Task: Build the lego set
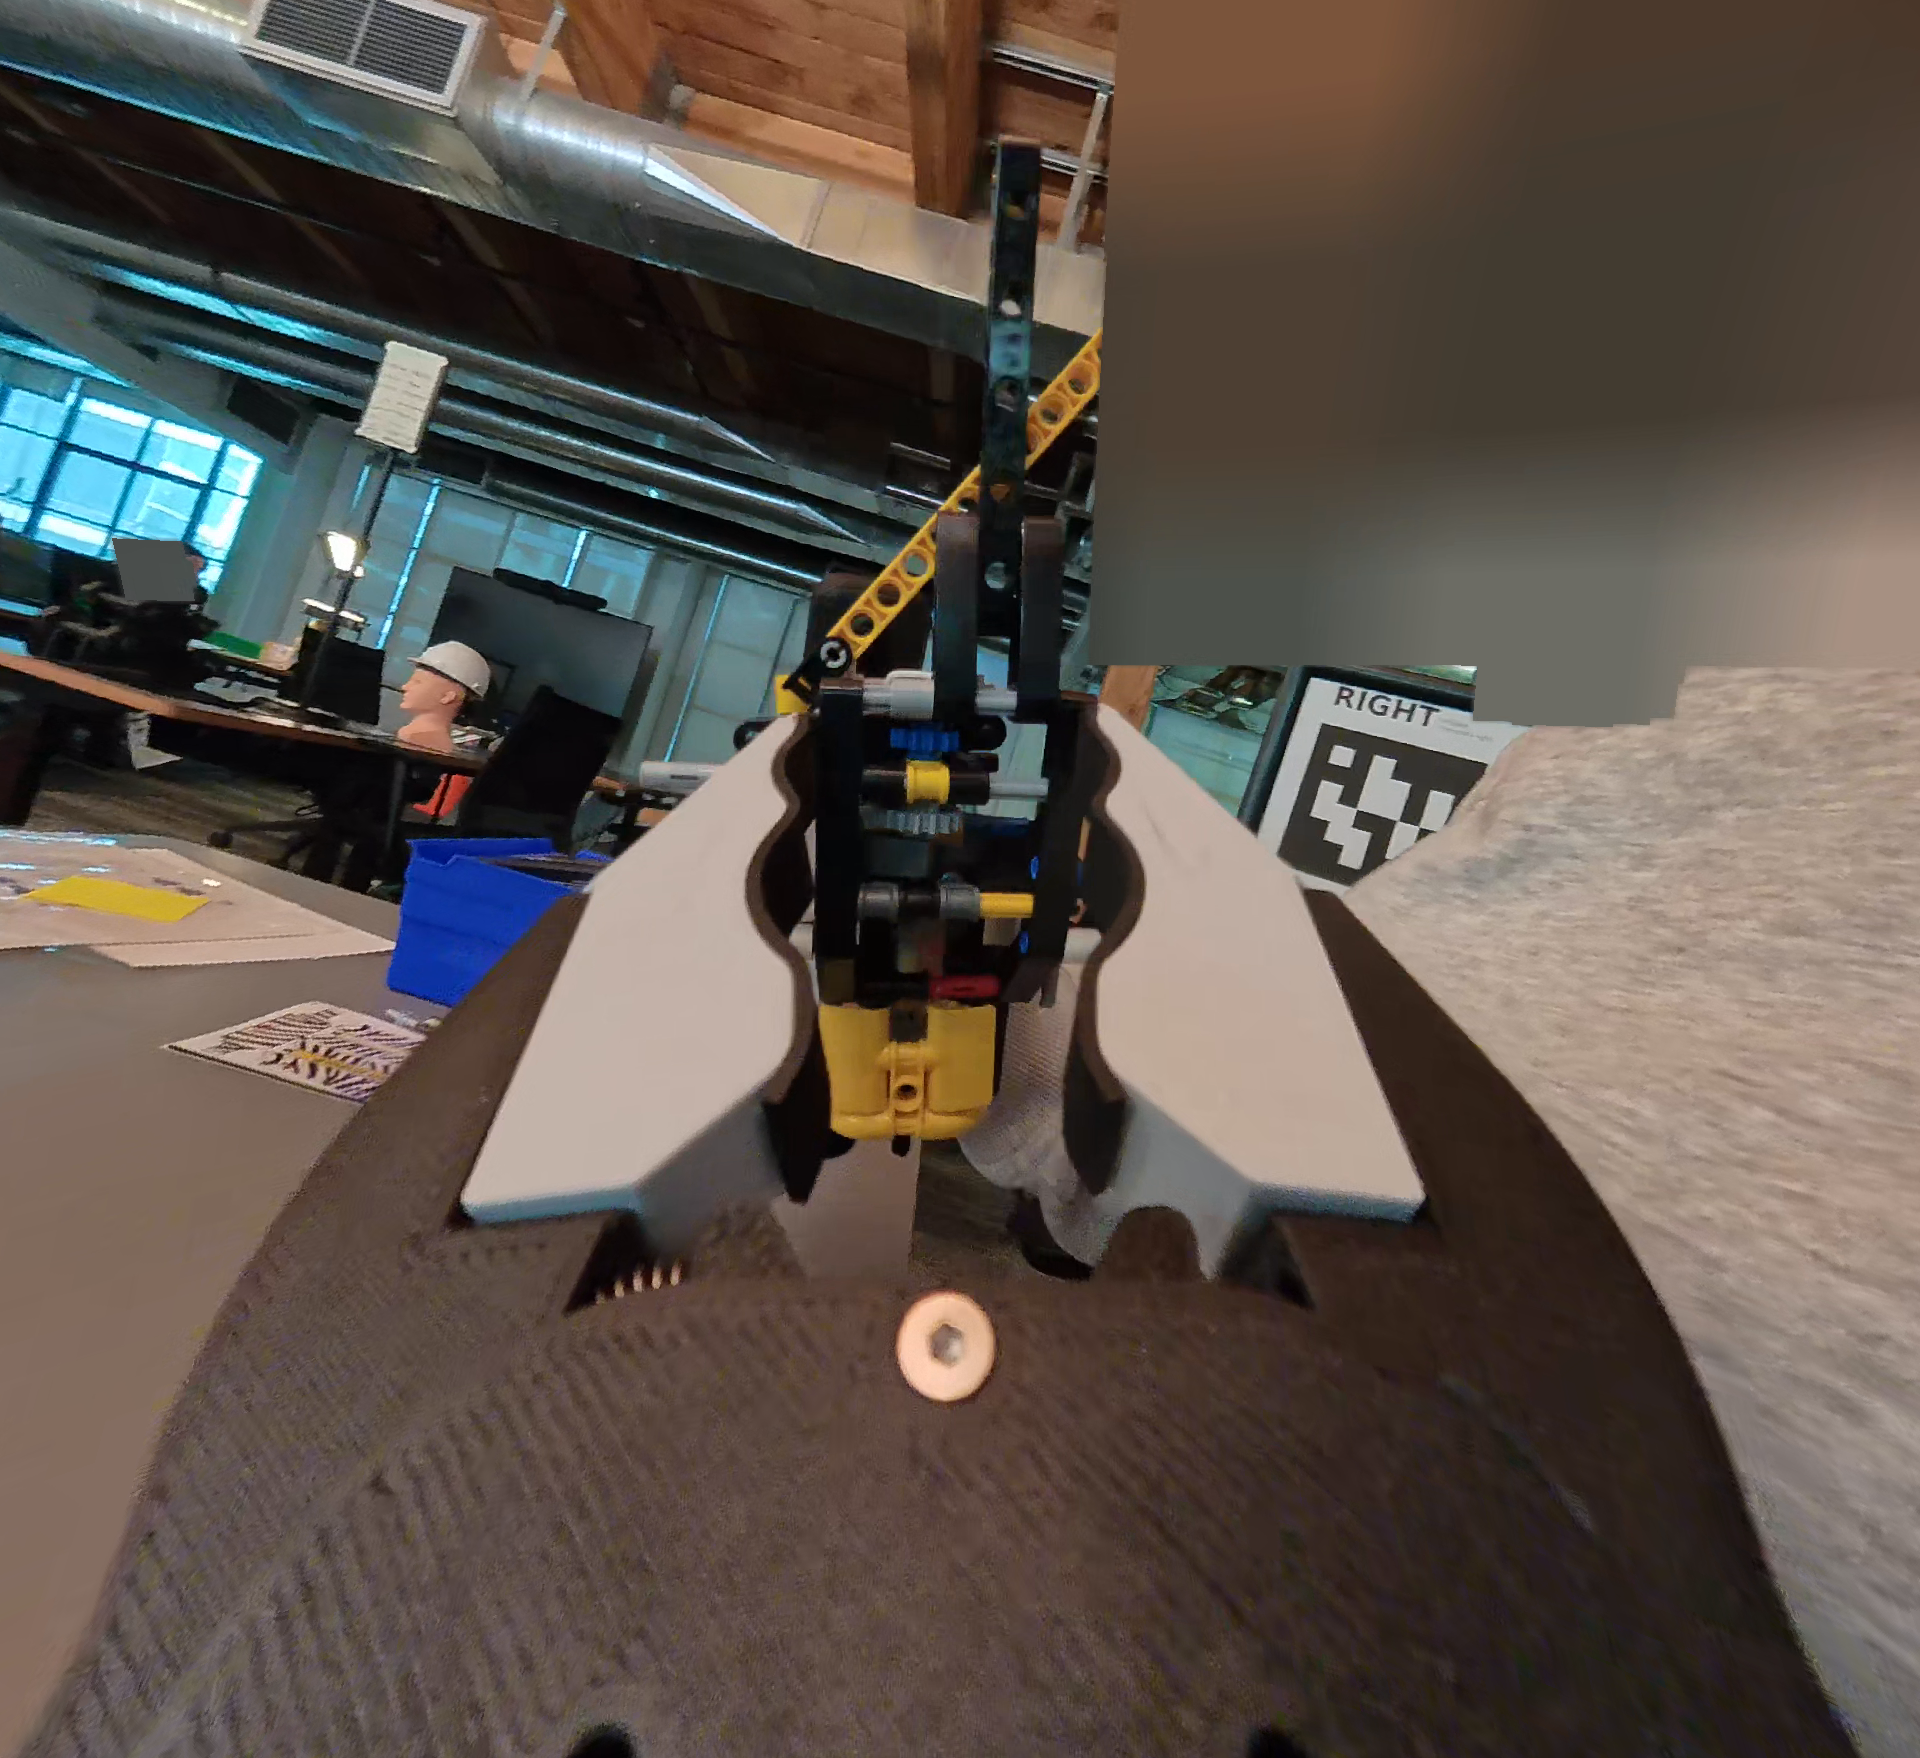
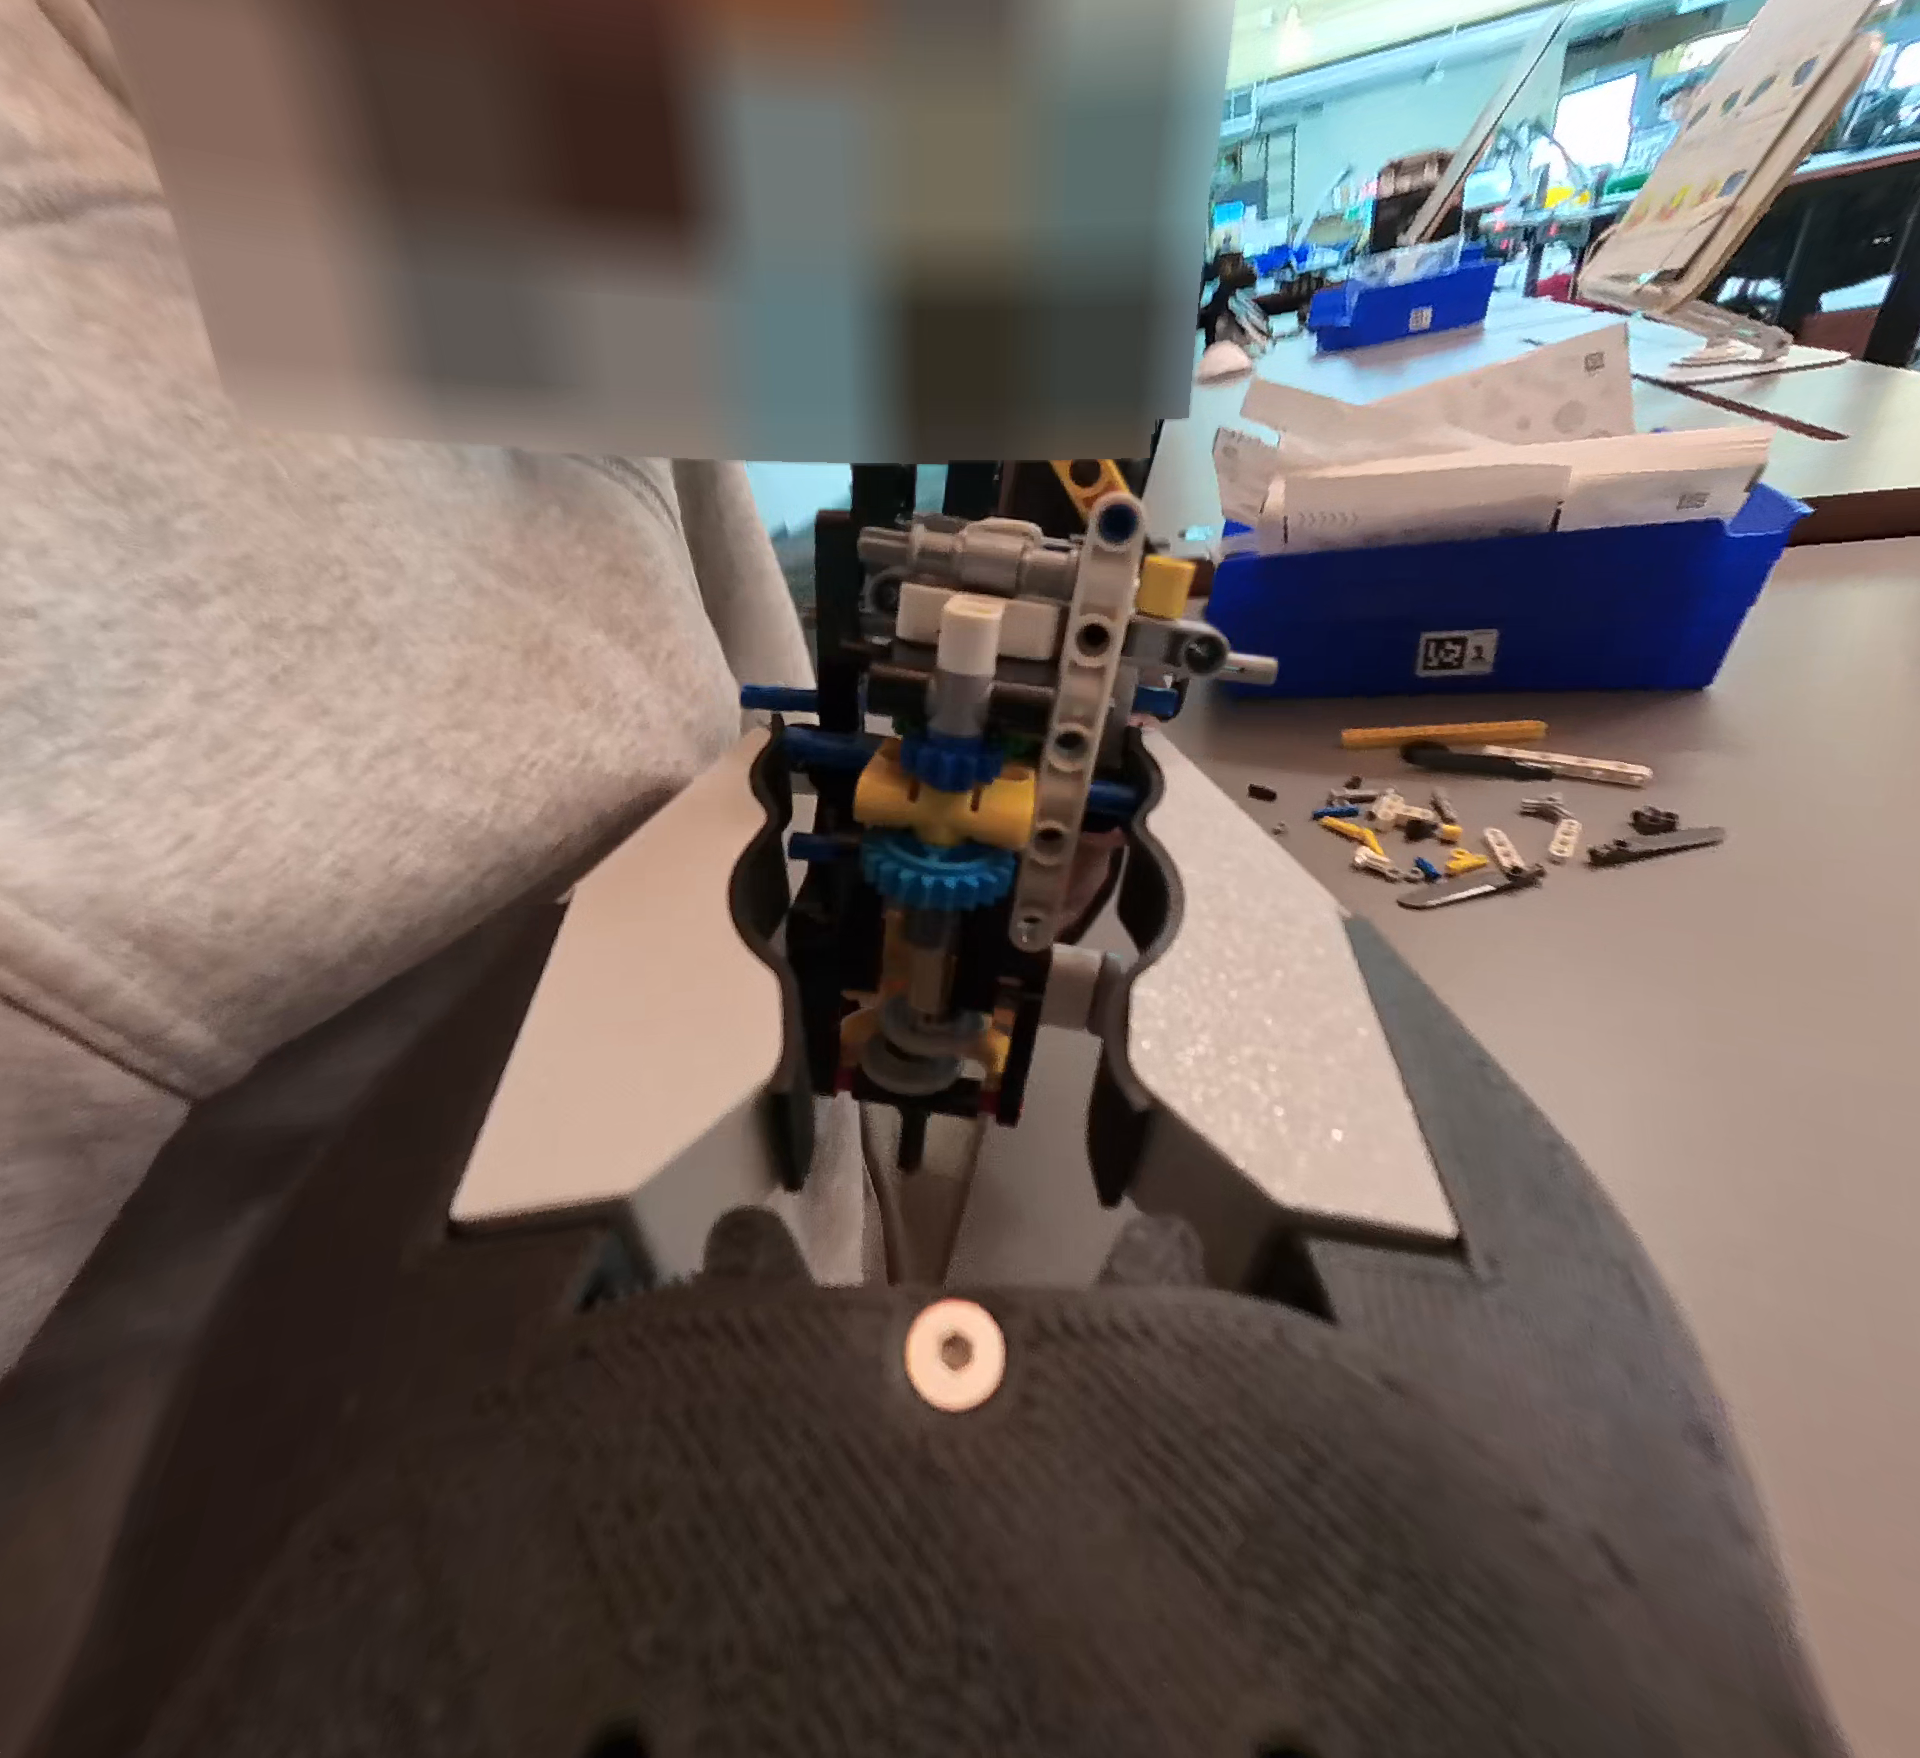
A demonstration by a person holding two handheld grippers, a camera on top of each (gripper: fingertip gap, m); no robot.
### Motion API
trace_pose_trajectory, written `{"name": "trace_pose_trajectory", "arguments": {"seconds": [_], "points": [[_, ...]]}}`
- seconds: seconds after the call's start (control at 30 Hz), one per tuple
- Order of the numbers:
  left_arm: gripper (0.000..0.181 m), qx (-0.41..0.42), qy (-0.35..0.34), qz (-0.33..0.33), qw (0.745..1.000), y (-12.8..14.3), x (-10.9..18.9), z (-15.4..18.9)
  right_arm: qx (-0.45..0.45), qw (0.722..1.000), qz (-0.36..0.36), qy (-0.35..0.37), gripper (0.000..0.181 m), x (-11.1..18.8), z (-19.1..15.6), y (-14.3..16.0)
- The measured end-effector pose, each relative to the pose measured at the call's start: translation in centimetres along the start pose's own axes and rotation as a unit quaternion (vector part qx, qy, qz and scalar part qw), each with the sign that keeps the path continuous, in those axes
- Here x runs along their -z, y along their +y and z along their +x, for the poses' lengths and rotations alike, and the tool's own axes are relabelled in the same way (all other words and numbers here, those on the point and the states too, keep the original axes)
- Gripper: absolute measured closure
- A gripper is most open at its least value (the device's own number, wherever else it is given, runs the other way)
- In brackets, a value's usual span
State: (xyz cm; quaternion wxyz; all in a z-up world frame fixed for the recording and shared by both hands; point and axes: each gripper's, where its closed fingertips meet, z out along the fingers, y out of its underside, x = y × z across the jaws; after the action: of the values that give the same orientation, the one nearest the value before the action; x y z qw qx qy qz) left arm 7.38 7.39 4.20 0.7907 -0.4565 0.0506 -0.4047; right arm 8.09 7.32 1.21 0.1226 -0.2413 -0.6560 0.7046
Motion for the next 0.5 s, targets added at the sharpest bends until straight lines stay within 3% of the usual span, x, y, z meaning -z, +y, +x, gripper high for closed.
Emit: {"name": "trace_pose_trajectory", "arguments": {"seconds": [0.23, 0.5], "points": [[0.132, 0.02, 0.031, 0.009, 0.999, -0.35, 0.04, 0.77, 0.041, 0.998, -0.051, 0.003, 0.118, 0.17, -0.58, -0.21], [0.134, 0.015, 0.029, 0.009, 0.999, -0.51, 0.01, 0.82, 0.053, 0.998, -0.044, -0.003, 0.119, 0.44, -0.86, -0.42]]}}
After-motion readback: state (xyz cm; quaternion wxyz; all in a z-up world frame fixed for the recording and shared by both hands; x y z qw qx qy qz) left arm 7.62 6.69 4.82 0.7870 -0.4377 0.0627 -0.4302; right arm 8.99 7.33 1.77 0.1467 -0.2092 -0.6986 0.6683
